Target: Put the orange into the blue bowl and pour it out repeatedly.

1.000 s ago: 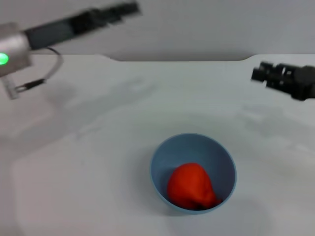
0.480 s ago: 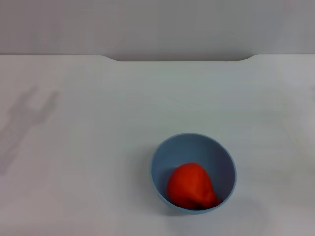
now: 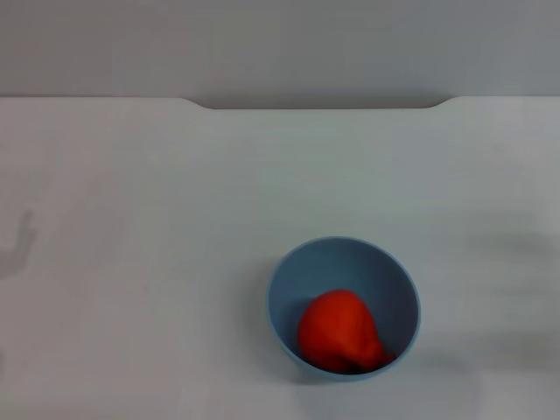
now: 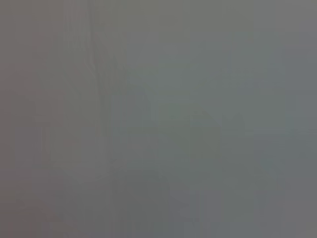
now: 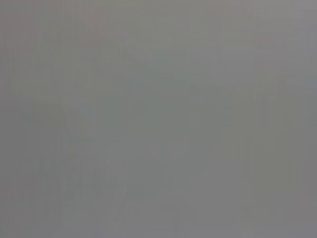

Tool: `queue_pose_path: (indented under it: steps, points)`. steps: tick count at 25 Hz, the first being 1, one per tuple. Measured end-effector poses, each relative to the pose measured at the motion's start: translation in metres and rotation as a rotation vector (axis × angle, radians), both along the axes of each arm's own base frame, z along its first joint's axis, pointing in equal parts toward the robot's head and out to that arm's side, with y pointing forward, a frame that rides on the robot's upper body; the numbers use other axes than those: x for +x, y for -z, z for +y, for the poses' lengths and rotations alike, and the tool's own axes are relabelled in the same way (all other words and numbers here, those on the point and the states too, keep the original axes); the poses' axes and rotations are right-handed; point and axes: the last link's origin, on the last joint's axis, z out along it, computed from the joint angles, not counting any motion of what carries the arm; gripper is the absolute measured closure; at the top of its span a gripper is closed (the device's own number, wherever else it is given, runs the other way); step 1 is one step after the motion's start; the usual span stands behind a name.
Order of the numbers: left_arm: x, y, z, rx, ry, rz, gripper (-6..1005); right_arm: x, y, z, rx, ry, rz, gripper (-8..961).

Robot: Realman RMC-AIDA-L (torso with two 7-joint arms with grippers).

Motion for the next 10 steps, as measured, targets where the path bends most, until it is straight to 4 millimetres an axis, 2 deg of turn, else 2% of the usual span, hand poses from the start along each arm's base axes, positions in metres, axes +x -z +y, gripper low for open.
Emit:
queue_pose_path:
  steps: [4, 10]
  points:
    - [0.003, 0.002, -0.002, 0.069, -0.015, 0.051, 258, -0.002, 0.005, 0.003, -0.011, 0.009, 0.003, 545]
    - [0.012, 0.019, 0.002, -0.001, 0.022, -0.001, 258, -0.004, 0.011, 0.014, -0.054, 0.023, 0.014, 545]
